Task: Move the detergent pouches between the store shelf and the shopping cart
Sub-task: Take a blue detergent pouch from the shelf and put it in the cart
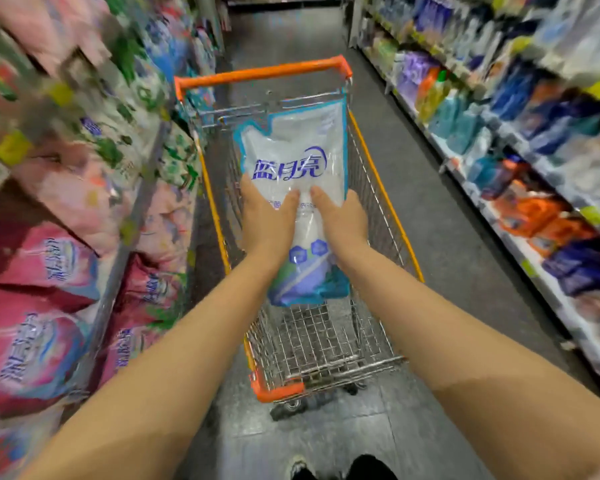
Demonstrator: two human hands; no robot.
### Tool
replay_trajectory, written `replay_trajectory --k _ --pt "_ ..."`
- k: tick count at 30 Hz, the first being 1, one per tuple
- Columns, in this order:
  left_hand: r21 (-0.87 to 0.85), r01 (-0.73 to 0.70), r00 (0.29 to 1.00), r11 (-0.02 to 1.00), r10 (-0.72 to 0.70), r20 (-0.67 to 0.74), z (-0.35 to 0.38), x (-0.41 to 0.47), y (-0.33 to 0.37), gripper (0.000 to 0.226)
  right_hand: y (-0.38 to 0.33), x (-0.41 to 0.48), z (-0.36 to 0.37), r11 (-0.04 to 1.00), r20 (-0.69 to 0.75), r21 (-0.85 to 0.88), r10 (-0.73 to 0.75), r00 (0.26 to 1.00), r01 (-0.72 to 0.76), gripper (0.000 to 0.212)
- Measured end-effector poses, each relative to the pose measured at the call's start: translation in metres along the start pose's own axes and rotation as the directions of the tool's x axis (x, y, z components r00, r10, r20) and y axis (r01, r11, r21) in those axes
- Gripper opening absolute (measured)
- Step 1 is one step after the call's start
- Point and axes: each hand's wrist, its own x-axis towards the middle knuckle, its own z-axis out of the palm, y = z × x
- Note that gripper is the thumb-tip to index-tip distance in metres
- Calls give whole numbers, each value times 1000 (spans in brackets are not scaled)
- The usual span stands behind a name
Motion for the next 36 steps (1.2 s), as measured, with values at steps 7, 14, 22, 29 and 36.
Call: replay_trajectory --k 7,14,22,29,36 --pt "167 299 940 940 -320 122 77 45 -124 67 129 87 36 944 50 -159 299 953 -288 48" --pt "242 609 757 755 -645 107 139 44 -250 70 257 130 54 792 145 -386 559 817 -473 56" --pt "179 827 515 534 -845 143 183 -4 -329 46 358 124 44 624 143 -434 760 634 -650 59" --pt "168 861 438 480 -867 237 183 -1 -341 40 381 121 38 599 141 -333 795 590 -728 46" --pt "307 755 493 580 -810 316 172 2 -305 33 363 113 30 606 189 -469 780 597 -643 58"
